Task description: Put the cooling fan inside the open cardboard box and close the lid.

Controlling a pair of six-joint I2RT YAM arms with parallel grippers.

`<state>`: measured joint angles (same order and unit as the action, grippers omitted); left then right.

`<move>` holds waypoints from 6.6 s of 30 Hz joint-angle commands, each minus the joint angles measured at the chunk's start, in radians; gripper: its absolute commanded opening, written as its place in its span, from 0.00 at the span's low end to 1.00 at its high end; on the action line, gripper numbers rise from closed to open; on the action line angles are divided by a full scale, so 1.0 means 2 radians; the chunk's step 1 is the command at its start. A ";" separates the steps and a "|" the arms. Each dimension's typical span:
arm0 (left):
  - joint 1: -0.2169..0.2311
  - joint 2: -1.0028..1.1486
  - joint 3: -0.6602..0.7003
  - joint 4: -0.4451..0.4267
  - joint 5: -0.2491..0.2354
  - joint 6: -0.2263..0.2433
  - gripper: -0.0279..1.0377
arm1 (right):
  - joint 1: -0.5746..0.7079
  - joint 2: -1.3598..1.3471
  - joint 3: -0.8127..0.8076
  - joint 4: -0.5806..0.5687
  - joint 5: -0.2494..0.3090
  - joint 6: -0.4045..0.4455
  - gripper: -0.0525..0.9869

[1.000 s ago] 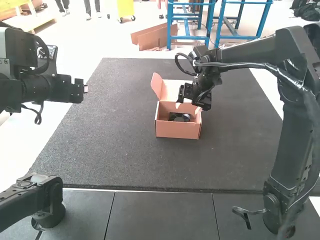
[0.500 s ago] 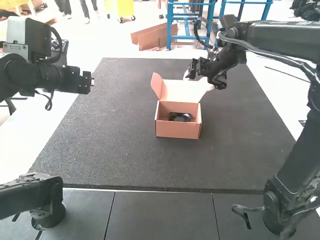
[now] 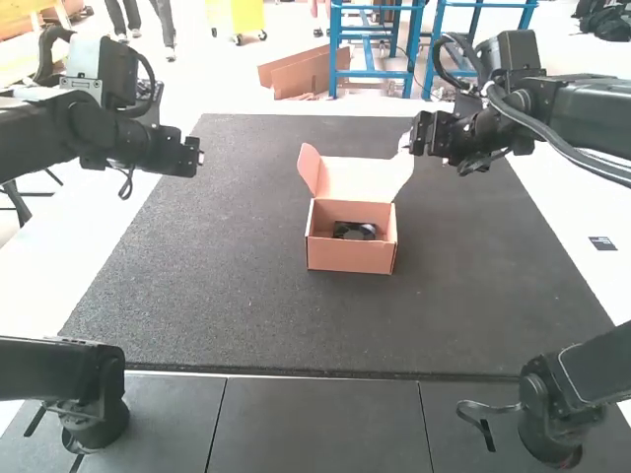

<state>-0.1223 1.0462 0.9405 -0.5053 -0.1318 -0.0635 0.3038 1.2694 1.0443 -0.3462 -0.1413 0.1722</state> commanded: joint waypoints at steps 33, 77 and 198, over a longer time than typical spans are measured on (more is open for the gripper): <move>-0.087 0.260 0.158 0.105 -0.006 -0.007 0.94 | -0.050 0.179 0.141 0.027 -0.041 0.005 0.91; -0.130 0.405 0.248 0.167 0.029 -0.026 0.94 | -0.053 0.250 0.213 -0.060 -0.090 -0.003 0.87; -0.122 0.423 0.243 0.205 0.007 -0.066 0.94 | -0.042 0.280 0.208 0.000 -0.064 -0.020 0.24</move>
<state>-0.3664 1.9194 1.3968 -0.1020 -0.1295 -0.1890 0.2073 1.8080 1.4410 -0.3489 -0.2764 0.1345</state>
